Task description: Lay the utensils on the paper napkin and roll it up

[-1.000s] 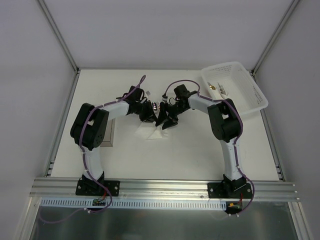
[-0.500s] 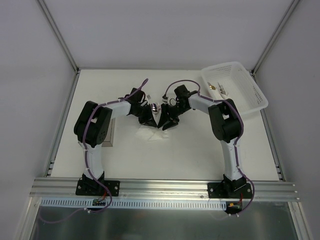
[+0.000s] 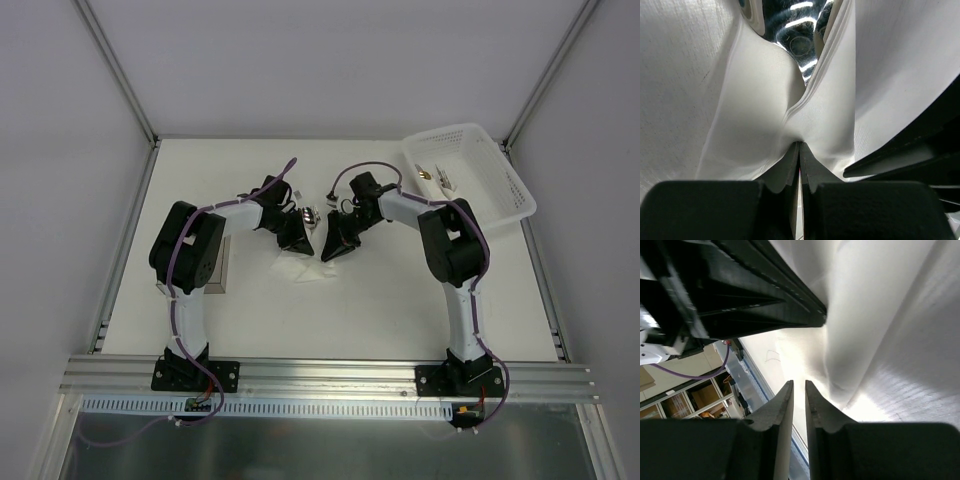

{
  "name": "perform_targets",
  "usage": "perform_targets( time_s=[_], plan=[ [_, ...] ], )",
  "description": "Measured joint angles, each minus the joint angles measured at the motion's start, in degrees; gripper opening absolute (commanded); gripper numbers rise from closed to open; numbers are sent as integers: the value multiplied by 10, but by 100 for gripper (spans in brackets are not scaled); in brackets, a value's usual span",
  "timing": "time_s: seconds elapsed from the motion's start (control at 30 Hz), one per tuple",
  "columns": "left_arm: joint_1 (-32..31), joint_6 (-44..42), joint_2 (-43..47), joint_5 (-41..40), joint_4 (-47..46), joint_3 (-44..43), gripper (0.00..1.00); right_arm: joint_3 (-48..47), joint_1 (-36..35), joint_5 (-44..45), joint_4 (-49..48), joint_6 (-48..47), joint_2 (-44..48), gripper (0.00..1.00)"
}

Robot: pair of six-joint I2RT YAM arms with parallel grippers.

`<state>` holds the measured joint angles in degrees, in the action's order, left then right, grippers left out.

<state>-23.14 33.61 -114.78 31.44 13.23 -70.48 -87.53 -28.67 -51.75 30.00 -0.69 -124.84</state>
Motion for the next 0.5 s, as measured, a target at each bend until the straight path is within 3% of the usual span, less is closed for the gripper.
perform_targets(
  time_s=[0.5],
  plan=[
    [0, 0, 30, -5, -2, 13, 0, 55, -6, 38, -47, 5, 11, 15]
  ],
)
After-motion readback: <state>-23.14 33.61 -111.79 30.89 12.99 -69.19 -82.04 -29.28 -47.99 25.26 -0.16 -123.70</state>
